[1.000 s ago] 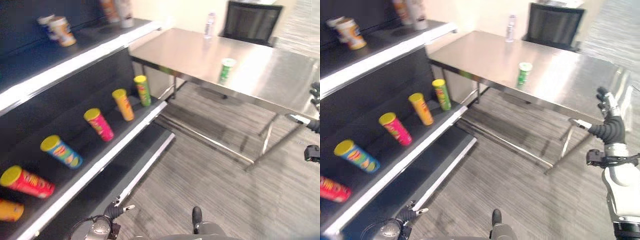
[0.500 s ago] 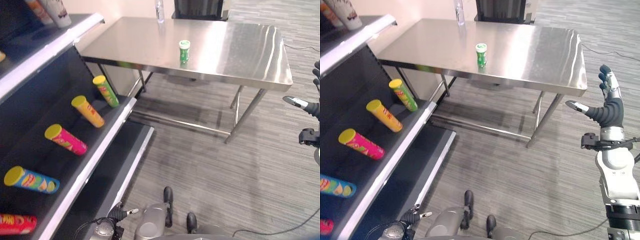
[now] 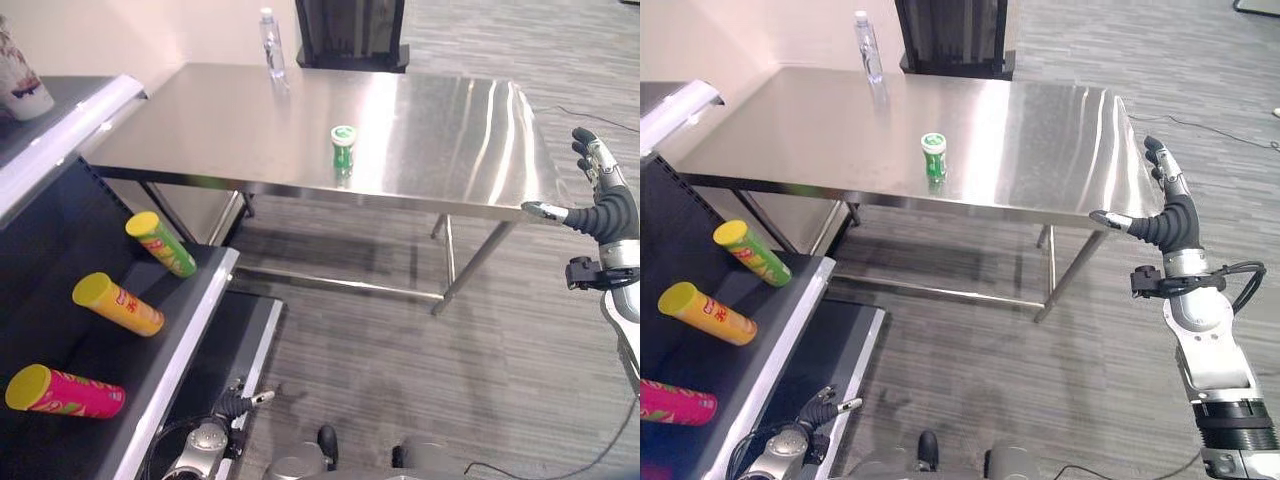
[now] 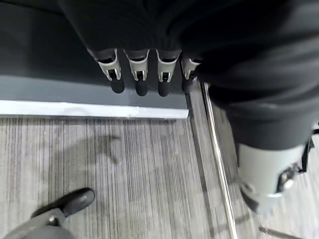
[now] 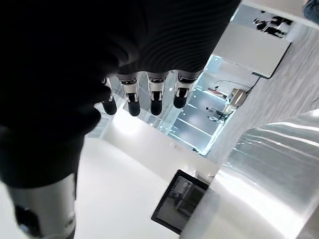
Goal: Put the goods on the table back onto the shelves and tidy them up.
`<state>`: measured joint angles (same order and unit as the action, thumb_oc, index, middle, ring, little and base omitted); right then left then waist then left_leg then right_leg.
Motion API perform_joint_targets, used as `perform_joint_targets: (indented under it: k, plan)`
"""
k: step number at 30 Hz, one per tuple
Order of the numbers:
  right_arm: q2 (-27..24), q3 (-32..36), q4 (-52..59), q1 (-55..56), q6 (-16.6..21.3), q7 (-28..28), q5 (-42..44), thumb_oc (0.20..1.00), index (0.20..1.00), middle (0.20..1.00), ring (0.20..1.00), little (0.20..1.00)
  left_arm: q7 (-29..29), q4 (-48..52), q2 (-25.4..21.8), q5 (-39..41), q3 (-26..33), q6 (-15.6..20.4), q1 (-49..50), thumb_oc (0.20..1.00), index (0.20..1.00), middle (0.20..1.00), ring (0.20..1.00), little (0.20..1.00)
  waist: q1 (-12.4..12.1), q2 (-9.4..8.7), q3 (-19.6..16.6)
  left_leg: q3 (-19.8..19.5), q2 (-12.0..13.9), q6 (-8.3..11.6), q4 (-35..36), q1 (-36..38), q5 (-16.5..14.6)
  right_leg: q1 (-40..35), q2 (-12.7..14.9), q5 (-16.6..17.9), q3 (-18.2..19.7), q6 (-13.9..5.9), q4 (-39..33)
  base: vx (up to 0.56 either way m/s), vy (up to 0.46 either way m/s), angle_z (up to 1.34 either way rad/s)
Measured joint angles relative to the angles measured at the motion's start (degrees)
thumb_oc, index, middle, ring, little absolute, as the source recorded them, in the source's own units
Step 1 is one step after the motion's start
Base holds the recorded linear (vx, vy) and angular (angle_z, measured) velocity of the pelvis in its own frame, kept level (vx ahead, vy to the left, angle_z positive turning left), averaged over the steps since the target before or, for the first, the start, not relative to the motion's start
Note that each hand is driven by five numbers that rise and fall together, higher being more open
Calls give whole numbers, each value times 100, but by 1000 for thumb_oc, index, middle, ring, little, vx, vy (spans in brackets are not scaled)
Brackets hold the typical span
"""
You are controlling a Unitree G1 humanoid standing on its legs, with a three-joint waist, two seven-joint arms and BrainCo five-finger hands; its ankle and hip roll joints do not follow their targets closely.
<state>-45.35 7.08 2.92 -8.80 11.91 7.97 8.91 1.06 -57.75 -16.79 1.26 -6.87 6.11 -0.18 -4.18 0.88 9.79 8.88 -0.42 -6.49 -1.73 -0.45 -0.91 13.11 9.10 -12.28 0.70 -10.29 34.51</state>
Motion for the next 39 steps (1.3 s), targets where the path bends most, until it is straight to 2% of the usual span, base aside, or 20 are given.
perform_joint_targets:
  k: [6, 8, 10, 12, 13, 14, 15, 17, 19, 20, 21, 22, 24, 26, 27, 30, 33, 34, 38, 39]
  plan:
    - [-2, 41, -118, 81, -19, 36, 20, 1000, 1000, 1000, 1000, 1000, 0, -263, -2, 6, 65, 29, -30, 1000, 1000, 1000, 1000, 1000, 347, -163, 57, -861, 233, 411, 81, 16, -142, 33, -150, 1199, 352, -466, -3963, 351, -191, 61]
    - [7, 181, -148, 280, -25, 70, 19, 1000, 1000, 1000, 1000, 1000, -6, -434, -23, -1, 47, 9, -27, 1000, 1000, 1000, 1000, 1000, 538, -404, 53, -1256, 158, 749, 160, 199, -178, -159, -164, 1353, 719, -450, -3865, 219, -221, 129]
    - [-83, 475, -217, 430, -34, 81, 20, 1000, 1000, 1000, 1000, 1000, -32, -409, 215, -9, -5, 26, -30, 1000, 1000, 1000, 1000, 1000, 458, -123, 80, -1514, 667, 765, 226, 283, -290, -231, -648, 1531, 637, -432, -3466, 328, -446, 111]
    - [-143, 758, -270, 701, -59, 57, 24, 1000, 1000, 1000, 1000, 1000, -40, -402, 268, -13, 11, 32, -63, 1000, 1000, 1000, 1000, 1000, 632, -118, 86, -1698, 833, 1013, 86, 248, -482, -198, -691, 1588, 255, -267, -3187, 168, -312, 117]
    - [-158, 792, -281, 700, -95, 34, 26, 1000, 1000, 1000, 1000, 1000, -65, -401, 286, -10, 17, 31, -48, 1000, 1000, 1000, 1000, 1000, 586, -246, 116, -1572, 685, 1382, -881, 74, -703, -185, -585, 1633, 133, -165, -3064, 160, -354, 69]
    - [-278, 825, -189, 776, -102, -2, 26, 1000, 1000, 1000, 1000, 1000, -79, -403, 304, -8, 16, 25, 8, 1000, 1000, 1000, 1000, 1000, 654, -223, 96, -1515, 620, 1482, -1525, -44, -861, -287, -577, 1621, -18, -150, -3196, 113, -239, 51]
    - [-353, 810, -253, 715, -75, -23, 53, 1000, 1000, 1000, 1000, 1000, -80, -495, 365, -6, 71, 39, 98, 1000, 1000, 1000, 1000, 1000, 620, 16, 47, -1496, 826, 1219, -1349, 59, -743, -251, -753, 1503, -195, -127, -2987, 212, -438, 75]
    - [-554, 928, -414, 608, -106, -65, 214, 1000, 1000, 1000, 1000, 1000, -100, -400, 296, -3, 112, 49, 123, 1000, 1000, 1000, 1000, 1000, 777, 111, 24, -1594, 1171, 1335, -795, 271, -1063, 84, -902, 1359, -503, 615, -2229, 168, -364, 66]
    - [-662, 894, -453, 560, -135, -156, 266, 1000, 1000, 1000, 1000, 1000, -117, -412, 274, 3, 228, 34, 203, 1000, 1000, 1000, 1000, 1000, 445, 179, 24, -1577, 1458, 1290, -1215, 75, -977, 200, -1180, 978, -591, 887, -1715, 82, -272, -2]
    - [-654, 895, -452, 507, -131, -170, 294, 1000, 1000, 1000, 1000, 1000, -115, -393, 208, 10, 220, 33, 222, 1000, 1000, 1000, 1000, 1000, 409, 97, 55, -1606, 1388, 1370, -1481, 8, -1042, 375, -1166, 773, -538, 953, -1059, 93, -252, 15]
    - [-692, 795, -452, 489, -120, -197, 364, 1000, 1000, 1000, 1000, 1000, -119, -382, 10, 10, 244, 7, 337, 1000, 1000, 1000, 1000, 1000, 412, -276, -35, -1640, 1166, 1443, -1741, -109, -1062, 352, -1016, 227, -351, 797, -479, 113, -186, 84]
    - [-682, 726, -531, 443, -78, -186, 382, 1000, 1000, 1000, 1000, 1000, -102, -416, -29, 11, 288, -27, 432, 1000, 1000, 1000, 1000, 1000, 467, -345, -79, -1585, 1201, 1378, -1771, -153, -951, 172, -987, 66, -565, 1164, -590, 119, -191, 103]
    - [-680, 586, -584, 448, -89, -214, 457, 1000, 1000, 1000, 1000, 1000, -110, -400, -39, 10, 218, -55, 442, 1000, 1000, 1000, 1000, 1000, 396, -485, -62, -1150, 1175, 1208, -1734, -293, -488, -24, -930, 148, -600, 1093, -1199, 134, -98, 56]
    - [-933, 596, -484, 404, -107, -245, 468, 1000, 1000, 1000, 1000, 1000, -114, -303, 94, 11, 199, -62, 488, 1000, 1000, 1000, 1000, 1000, 216, -138, -61, -805, 1319, 847, -1471, -360, -347, -11, -1106, 87, -614, 995, -881, 213, -92, 55]
    - [-993, 763, -378, 545, -92, -238, 466, 1000, 1000, 1000, 1000, 1000, -117, -163, -20, 9, 119, -55, 506, 1000, 1000, 1000, 1000, 1000, 419, -385, -90, -704, 1080, 1056, -1207, -433, -719, -180, -827, -439, -493, 1021, -560, 187, -29, 149]
    - [-687, 878, -559, 652, -96, -214, 462, 1000, 1000, 1000, 1000, 1000, -131, -157, 134, 3, -237, -100, 285, 1000, 1000, 1000, 1000, 1000, 388, -341, -38, -182, 923, 1384, -849, -733, -390, -323, -724, 86, -613, 1203, -1372, 155, 24, 99]
    - [-675, 861, -688, 613, -147, -189, 453, 1000, 1000, 1000, 1000, 1000, -125, -205, 195, -3, -213, -98, 252, 1000, 1000, 1000, 1000, 1000, 208, -188, -36, 100, 609, 1232, -102, -691, -205, -556, -765, 622, -602, 963, -2276, 196, 79, 14]
    - [-565, 832, -690, 597, -144, -188, 451, 1000, 1000, 1000, 1000, 1000, -123, -337, 146, -5, -202, -106, 312, 1000, 1000, 1000, 1000, 1000, 184, -111, -52, -113, 553, 1080, 175, -451, 94, -783, -792, 643, -592, 949, -2464, 290, 137, -15]
    - [-534, 789, -626, 517, -135, -120, 345, 1000, 1000, 1000, 1000, 1000, -121, -436, 88, -11, -194, -139, 424, 1000, 1000, 1000, 1000, 1000, 231, -131, -97, -2, 368, 1092, 280, -221, 196, -1043, -602, 710, -534, 772, -2840, 200, 132, -25]
    - [-541, 751, -595, 471, -140, -112, 344, 1000, 1000, 1000, 1000, 1000, -122, -389, 86, -11, -199, -139, 449, 1000, 1000, 1000, 1000, 1000, 253, -111, -123, 157, 326, 872, 368, -123, 335, -1074, -519, 773, -508, 603, -2814, 127, 154, -33]
